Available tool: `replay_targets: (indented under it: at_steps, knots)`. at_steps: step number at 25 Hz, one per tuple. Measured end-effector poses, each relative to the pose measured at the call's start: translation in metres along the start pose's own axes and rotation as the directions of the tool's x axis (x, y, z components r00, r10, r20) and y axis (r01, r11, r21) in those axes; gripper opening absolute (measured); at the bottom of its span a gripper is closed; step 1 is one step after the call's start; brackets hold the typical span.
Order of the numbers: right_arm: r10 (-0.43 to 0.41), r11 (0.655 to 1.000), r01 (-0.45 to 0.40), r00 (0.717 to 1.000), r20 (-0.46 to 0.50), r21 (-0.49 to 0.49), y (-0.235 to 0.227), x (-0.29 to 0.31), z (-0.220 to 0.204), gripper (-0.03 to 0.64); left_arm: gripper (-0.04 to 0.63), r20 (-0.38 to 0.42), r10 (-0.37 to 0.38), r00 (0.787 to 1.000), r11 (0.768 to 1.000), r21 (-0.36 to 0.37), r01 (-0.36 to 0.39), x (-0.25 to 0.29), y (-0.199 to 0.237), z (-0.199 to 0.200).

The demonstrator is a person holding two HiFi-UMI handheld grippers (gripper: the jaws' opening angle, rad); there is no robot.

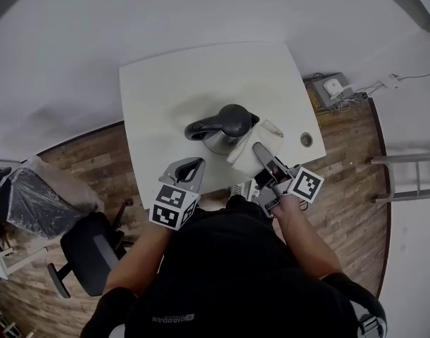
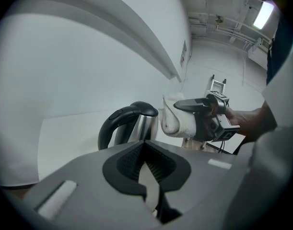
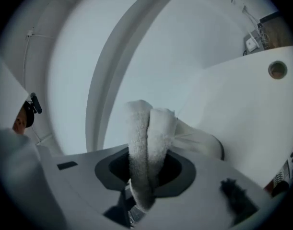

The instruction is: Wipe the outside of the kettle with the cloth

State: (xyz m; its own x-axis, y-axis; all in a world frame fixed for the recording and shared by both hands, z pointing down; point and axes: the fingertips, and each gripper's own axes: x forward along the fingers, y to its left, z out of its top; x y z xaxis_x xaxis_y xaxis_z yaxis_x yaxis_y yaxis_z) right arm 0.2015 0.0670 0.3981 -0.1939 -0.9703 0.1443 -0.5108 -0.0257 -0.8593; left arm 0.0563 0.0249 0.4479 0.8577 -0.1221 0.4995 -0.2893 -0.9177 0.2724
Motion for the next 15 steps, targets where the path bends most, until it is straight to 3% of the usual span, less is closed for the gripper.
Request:
replay_targets:
  at_steps: [8,15]
  knots:
    - [-0.075,0.997,0.075,0.995,-0.07,0.006,-0.047,-0.002,-0.006,0.098,0.008,-0.032,0.016,0.999,1.0,-0.014,-0.016,0.006,0.001,-0.004]
    - [-0.127,0.982,0.141,0.985,-0.114,0.126,-0.099,-0.003,-0.021,0.098,0.008,-0.073,0.047,0.996,0.998,-0.043,-0.05,0.014,-0.003,-0.011]
